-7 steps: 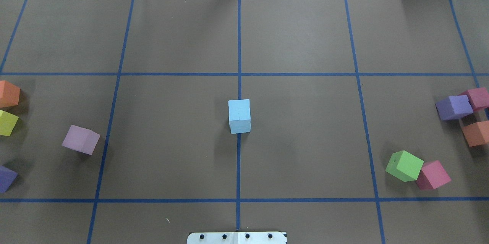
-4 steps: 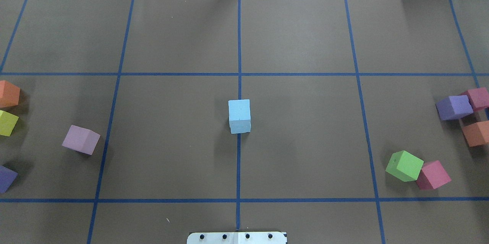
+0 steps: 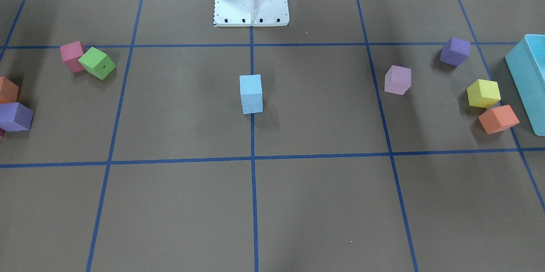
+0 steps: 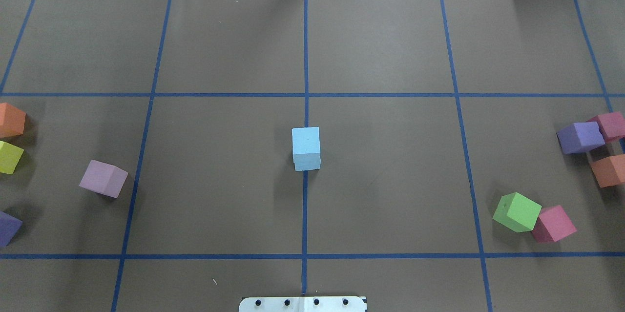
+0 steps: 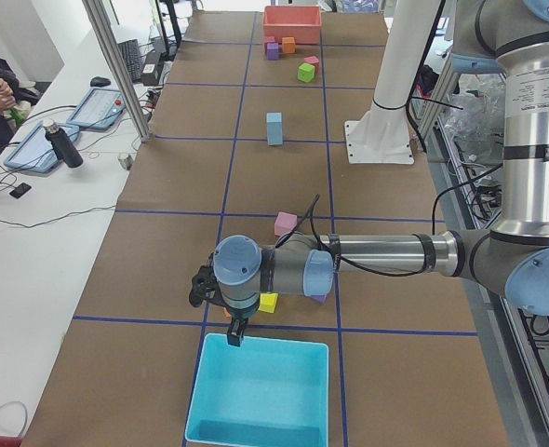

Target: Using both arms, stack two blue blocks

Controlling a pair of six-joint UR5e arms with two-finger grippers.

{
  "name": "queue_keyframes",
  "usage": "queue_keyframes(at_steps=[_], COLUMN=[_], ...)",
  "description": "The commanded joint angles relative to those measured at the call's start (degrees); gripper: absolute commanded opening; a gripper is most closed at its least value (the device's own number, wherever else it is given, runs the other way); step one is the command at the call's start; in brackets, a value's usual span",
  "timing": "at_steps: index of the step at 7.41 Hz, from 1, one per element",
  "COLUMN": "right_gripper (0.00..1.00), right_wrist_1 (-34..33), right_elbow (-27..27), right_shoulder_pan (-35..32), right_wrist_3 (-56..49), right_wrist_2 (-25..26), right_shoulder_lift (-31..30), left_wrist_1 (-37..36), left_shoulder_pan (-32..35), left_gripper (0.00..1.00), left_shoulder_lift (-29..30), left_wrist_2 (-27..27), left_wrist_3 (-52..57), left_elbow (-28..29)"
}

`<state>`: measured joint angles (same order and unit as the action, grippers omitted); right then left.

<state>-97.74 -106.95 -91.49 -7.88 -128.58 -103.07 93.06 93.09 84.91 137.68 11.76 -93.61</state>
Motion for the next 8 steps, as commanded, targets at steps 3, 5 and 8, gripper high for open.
queue_keyframes(at_steps=[3, 5, 8], right_gripper=[1.00, 1.00, 1.00], right_wrist_1=[0.7, 0.7, 0.8], right_elbow=[0.2, 0.3, 0.3], right_shoulder_pan=[0.0, 0.0, 0.1], right_wrist_3=[0.1, 0.1, 0.1], right_wrist_2=[0.0, 0.0, -0.1], right_shoulder_lift=[0.1, 0.1, 0.1], left_wrist_1=[0.3, 0.3, 0.3], left_shoulder_pan=[0.2, 0.2, 0.3], left_gripper=[0.98, 0.98, 0.98], left_shoulder_lift=[-0.6, -0.7, -0.7], left_wrist_2=[0.0, 0.0, 0.0], left_wrist_3=[0.1, 0.1, 0.1], left_elbow=[0.0, 0.0, 0.1])
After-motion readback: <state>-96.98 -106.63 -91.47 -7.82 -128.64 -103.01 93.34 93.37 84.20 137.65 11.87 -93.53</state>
